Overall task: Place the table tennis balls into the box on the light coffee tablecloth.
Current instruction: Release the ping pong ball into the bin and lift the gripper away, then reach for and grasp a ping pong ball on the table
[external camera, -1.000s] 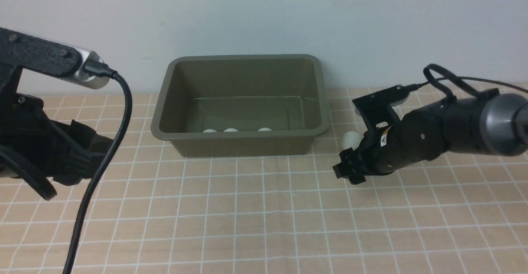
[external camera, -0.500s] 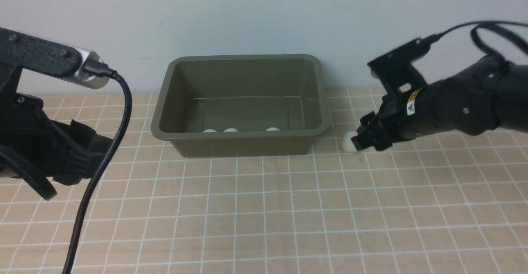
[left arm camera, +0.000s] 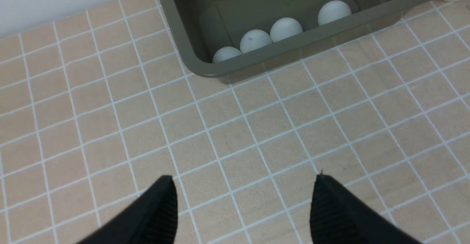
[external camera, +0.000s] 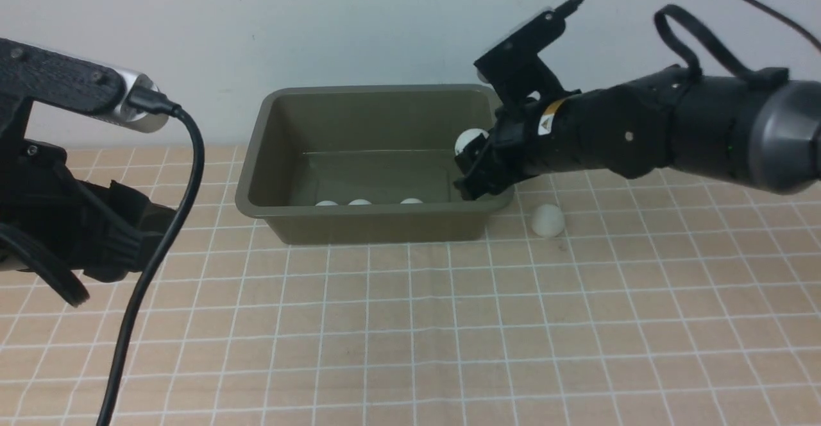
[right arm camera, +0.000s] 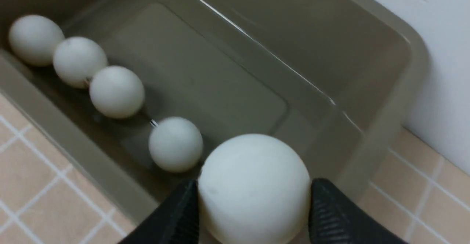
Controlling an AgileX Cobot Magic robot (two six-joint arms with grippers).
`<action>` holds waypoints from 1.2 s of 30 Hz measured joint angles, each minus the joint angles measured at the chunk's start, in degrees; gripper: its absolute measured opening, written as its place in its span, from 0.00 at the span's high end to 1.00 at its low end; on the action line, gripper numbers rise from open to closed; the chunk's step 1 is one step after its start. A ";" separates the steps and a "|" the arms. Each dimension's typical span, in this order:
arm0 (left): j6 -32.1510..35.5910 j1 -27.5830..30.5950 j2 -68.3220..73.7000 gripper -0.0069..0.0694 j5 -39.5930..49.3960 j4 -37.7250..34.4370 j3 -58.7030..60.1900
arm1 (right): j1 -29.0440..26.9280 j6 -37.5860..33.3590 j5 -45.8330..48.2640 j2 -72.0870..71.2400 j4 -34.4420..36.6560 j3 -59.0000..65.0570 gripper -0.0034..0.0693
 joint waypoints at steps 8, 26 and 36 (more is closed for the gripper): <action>0.00 0.00 0.00 0.38 0.17 0.00 0.00 | -0.16 -0.83 0.71 6.25 1.13 -6.98 0.47; 0.00 0.00 0.00 0.38 0.05 0.00 0.00 | -2.08 2.85 4.78 -1.87 -8.31 -7.04 0.26; 0.00 0.00 0.00 0.38 0.04 -0.07 0.00 | -11.04 11.16 18.71 -15.21 -12.53 -7.09 0.42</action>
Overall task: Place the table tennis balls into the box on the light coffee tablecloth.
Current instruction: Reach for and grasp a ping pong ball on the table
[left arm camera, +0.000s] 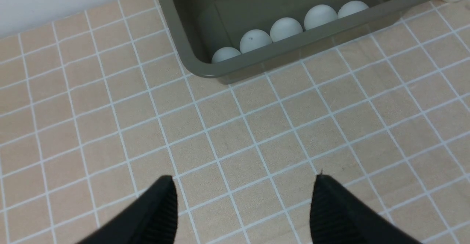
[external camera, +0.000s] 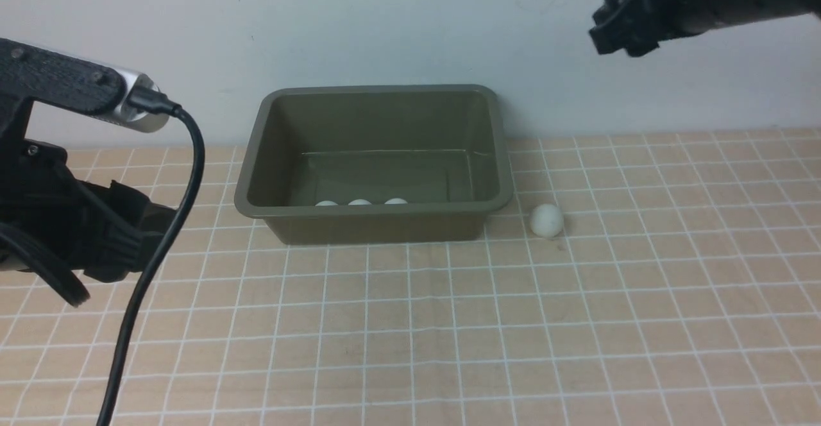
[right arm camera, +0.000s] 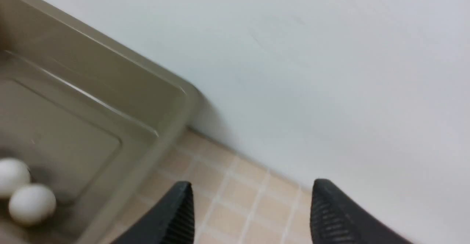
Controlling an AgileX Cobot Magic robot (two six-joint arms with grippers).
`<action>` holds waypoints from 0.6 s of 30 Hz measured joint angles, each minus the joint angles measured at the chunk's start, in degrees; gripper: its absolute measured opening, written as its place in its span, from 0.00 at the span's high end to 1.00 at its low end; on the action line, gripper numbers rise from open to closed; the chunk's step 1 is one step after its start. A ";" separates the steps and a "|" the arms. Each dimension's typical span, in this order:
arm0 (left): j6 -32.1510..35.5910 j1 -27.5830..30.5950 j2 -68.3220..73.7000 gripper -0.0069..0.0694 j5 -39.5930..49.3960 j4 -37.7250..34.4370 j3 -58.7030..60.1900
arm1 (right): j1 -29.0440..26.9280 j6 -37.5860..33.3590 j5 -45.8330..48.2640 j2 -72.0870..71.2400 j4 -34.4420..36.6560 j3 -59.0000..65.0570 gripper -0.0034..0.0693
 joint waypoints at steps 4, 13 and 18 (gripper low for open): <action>0.00 0.00 0.00 0.38 0.00 -0.05 0.00 | -1.04 -1.50 7.38 1.26 6.41 0.00 0.45; 0.00 0.00 0.00 0.38 0.23 -0.28 0.00 | -2.12 -19.80 11.62 13.87 25.35 0.00 0.37; 0.00 0.00 0.00 0.38 2.04 -0.99 0.00 | -6.36 -22.67 11.23 17.74 29.58 0.00 0.31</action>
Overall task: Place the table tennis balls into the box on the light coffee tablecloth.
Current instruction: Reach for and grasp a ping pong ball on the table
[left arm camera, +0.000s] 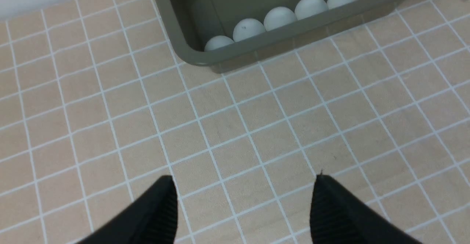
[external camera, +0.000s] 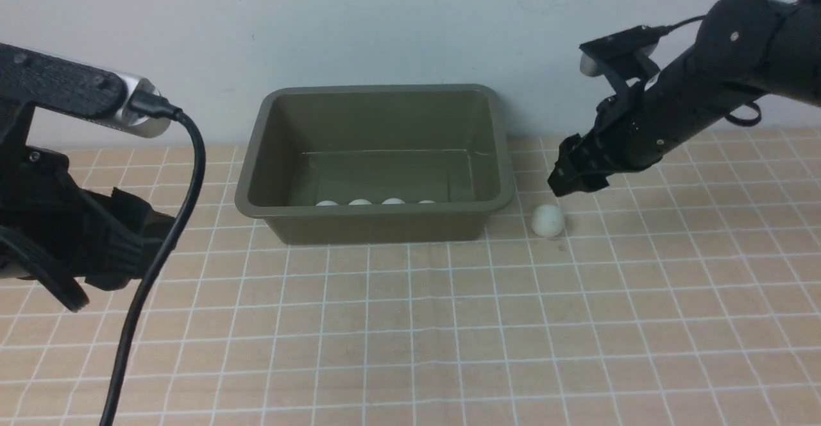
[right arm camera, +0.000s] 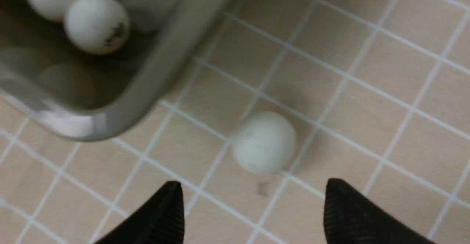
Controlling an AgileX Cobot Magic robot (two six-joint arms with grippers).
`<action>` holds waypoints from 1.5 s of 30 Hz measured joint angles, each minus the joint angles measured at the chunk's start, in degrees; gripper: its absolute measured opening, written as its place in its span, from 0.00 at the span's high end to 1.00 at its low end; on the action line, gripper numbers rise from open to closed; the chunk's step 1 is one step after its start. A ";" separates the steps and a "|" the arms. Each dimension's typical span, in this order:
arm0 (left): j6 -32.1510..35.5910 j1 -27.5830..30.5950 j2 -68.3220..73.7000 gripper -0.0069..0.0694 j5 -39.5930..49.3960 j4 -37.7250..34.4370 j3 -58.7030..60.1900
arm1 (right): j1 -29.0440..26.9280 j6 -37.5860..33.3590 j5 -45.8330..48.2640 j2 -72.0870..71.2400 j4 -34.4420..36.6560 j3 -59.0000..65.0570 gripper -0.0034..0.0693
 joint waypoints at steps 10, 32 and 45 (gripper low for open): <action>0.00 0.00 0.00 0.38 1.15 -0.21 0.00 | -3.58 -9.84 0.48 3.45 10.66 -1.20 0.30; 0.00 0.00 0.00 0.38 1.21 -0.26 0.00 | -0.51 -14.60 -2.18 11.71 13.08 -1.34 0.30; 0.00 0.00 0.00 0.38 1.38 -0.36 0.00 | 0.59 -13.87 -9.14 13.02 13.02 -1.34 0.45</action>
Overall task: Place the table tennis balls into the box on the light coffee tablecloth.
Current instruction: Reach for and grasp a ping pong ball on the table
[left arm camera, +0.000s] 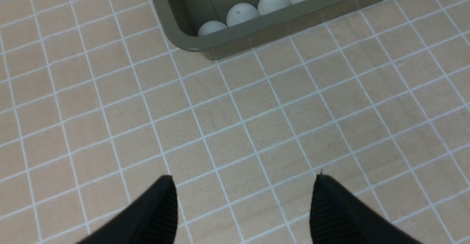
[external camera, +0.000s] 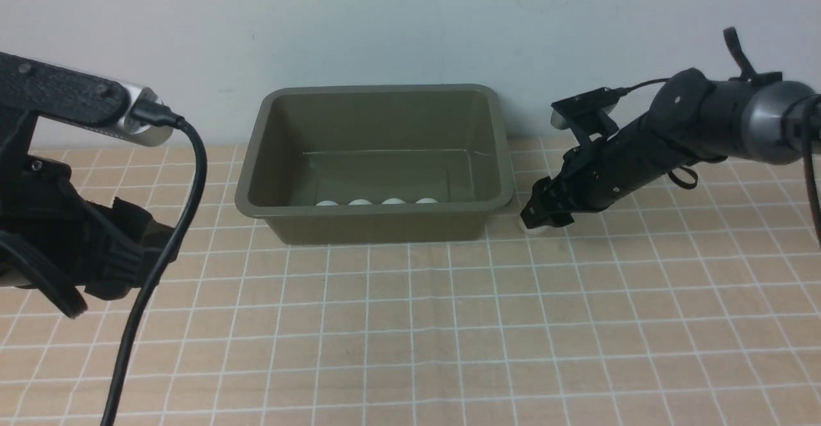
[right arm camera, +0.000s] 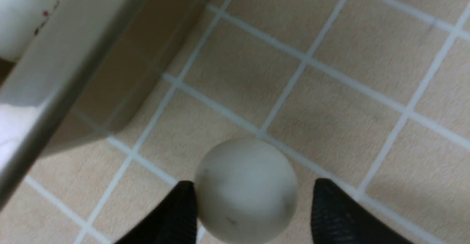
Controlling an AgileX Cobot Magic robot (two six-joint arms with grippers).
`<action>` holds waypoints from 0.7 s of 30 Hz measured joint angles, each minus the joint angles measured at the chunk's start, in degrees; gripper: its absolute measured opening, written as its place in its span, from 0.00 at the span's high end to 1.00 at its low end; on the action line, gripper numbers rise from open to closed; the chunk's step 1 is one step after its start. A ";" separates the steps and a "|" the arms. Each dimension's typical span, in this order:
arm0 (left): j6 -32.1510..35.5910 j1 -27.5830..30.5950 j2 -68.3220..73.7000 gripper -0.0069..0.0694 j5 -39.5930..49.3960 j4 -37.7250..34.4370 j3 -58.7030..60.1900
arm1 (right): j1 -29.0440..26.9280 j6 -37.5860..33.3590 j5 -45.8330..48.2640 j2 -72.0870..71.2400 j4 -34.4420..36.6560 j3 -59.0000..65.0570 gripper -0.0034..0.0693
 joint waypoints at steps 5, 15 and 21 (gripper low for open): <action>0.00 0.00 0.00 0.38 0.00 0.00 0.00 | 0.00 0.00 -1.58 0.00 0.05 -0.04 0.57; 0.00 0.00 0.00 0.38 0.00 0.00 0.00 | -1.54 0.66 -2.92 -1.58 -0.83 -0.60 0.97; 0.00 0.00 0.00 0.38 0.00 0.00 0.00 | -3.30 0.87 -0.13 -4.00 -1.24 -3.25 0.98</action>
